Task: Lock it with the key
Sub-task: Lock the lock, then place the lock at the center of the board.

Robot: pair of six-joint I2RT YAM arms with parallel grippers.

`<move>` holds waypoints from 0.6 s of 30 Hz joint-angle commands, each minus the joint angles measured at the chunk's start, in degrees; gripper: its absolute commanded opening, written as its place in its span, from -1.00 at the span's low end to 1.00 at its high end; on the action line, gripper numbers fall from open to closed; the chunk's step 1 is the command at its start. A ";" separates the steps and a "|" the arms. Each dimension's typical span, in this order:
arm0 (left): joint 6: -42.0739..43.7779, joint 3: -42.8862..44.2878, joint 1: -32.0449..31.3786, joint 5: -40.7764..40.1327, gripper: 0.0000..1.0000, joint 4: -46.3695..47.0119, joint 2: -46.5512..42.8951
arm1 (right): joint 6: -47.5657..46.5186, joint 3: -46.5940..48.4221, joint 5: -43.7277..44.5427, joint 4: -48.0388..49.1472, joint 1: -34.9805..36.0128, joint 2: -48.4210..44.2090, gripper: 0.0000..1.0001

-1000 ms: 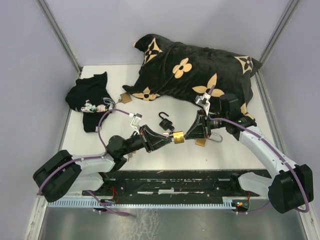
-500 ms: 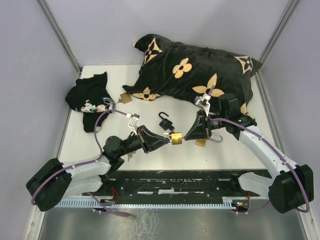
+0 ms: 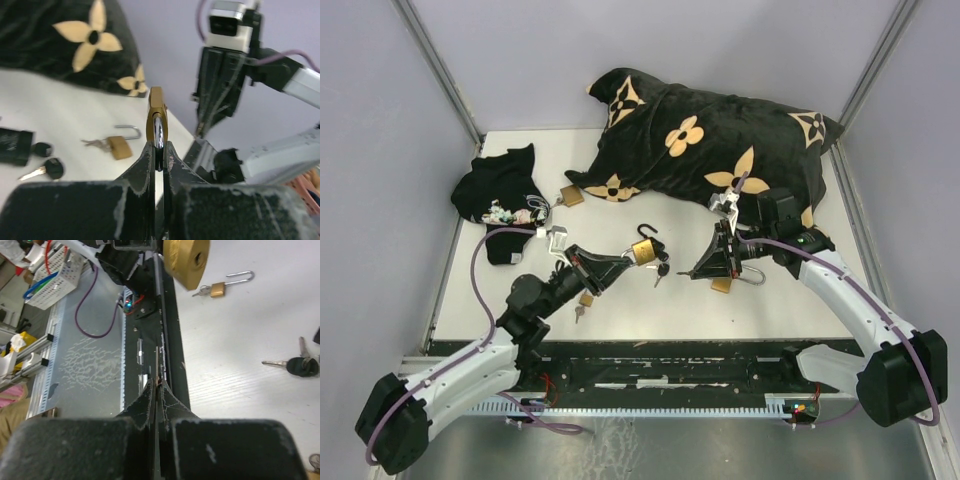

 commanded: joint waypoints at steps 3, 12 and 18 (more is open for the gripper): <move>1.51 0.40 8.60 -10.88 -0.94 -7.12 -1.18 | -1.47 1.86 9.56 -0.21 0.11 1.74 -0.96; -13.38 -6.18 29.38 -11.50 -0.94 0.68 7.26 | 2.37 10.51 22.73 2.23 8.40 17.94 -0.93; -13.25 -7.22 38.83 -13.34 -0.94 -6.05 6.52 | 10.63 31.78 28.05 3.45 17.74 42.70 -0.96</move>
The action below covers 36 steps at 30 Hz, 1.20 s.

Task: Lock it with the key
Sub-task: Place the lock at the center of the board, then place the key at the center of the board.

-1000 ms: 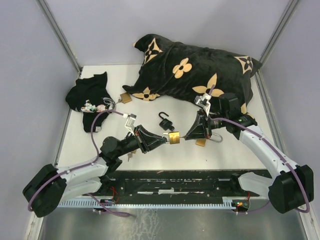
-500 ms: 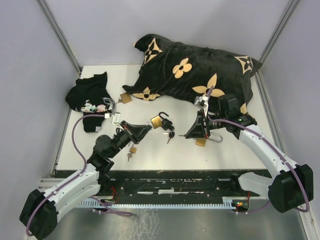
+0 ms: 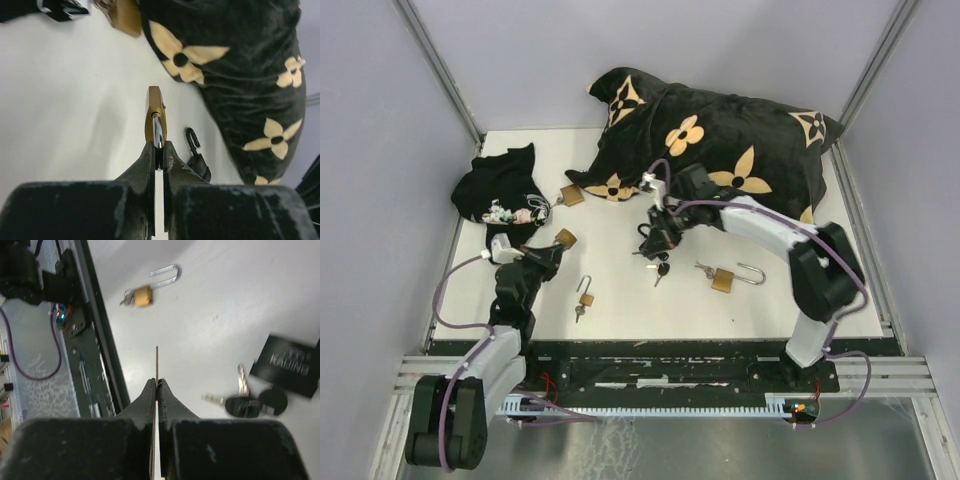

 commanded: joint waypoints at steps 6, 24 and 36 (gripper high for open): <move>-3.70 0.62 7.89 -6.92 -0.94 -4.73 -1.46 | 17.06 34.68 10.76 2.24 11.87 32.82 -0.92; -6.30 3.36 8.54 -14.80 0.26 -20.66 -0.79 | 23.80 58.24 17.14 1.23 16.33 50.44 -0.10; -0.68 9.83 8.49 -12.68 0.61 -44.46 -25.74 | 5.13 40.61 8.28 -6.37 12.42 24.69 -0.04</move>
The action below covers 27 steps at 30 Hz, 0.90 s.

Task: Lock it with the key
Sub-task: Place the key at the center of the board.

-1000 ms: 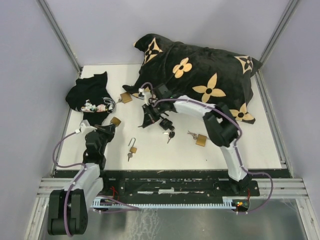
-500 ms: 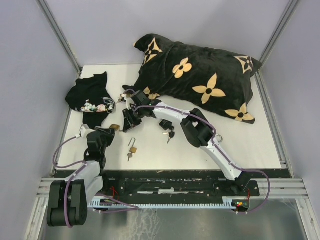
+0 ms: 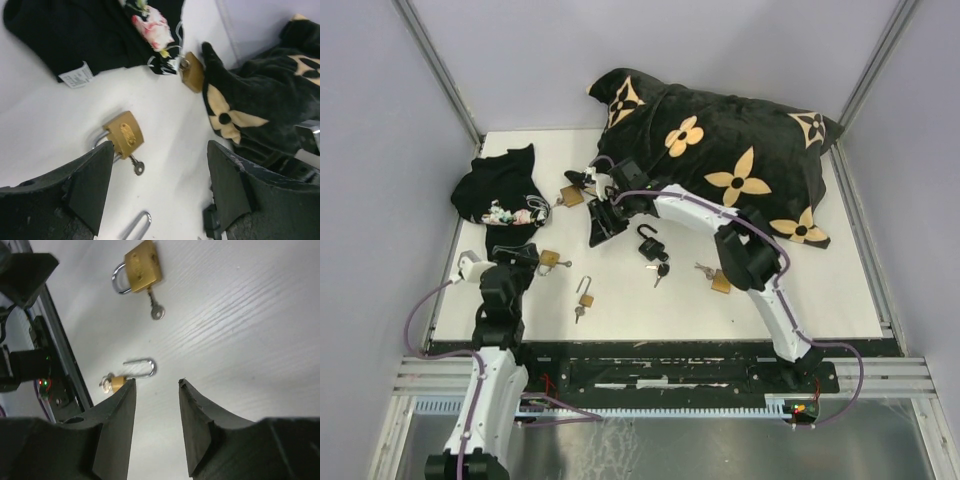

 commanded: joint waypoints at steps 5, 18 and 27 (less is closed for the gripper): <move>8.79 3.27 0.25 29.18 0.56 3.06 -5.33 | -21.46 -20.89 -7.73 -7.94 -0.47 -34.04 -0.03; 18.14 17.29 -26.72 11.08 0.41 -18.63 2.12 | -30.10 -50.12 -19.42 -9.48 -16.14 -67.78 0.11; 18.98 24.78 -44.97 -11.60 0.44 -25.26 22.04 | -27.06 -55.85 -22.88 -4.17 -27.62 -73.11 0.14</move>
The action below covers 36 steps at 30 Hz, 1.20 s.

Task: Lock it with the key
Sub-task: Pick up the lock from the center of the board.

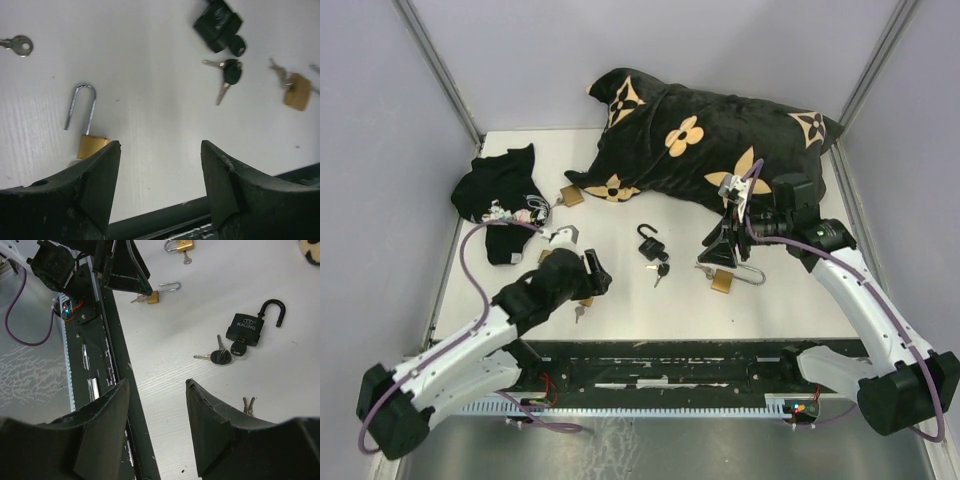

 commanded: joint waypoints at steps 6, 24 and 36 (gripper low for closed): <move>5.10 8.54 -3.43 -18.86 0.43 -10.76 12.12 | -1.03 -0.26 -2.37 0.69 -2.69 3.73 0.13; 12.04 8.48 -2.79 -10.26 0.21 -6.93 31.52 | -1.19 0.07 -1.98 -0.11 -2.72 4.80 0.14; 11.30 8.33 -2.46 -8.61 0.12 -6.92 31.87 | -1.19 0.19 -2.14 -0.26 -2.77 4.44 0.14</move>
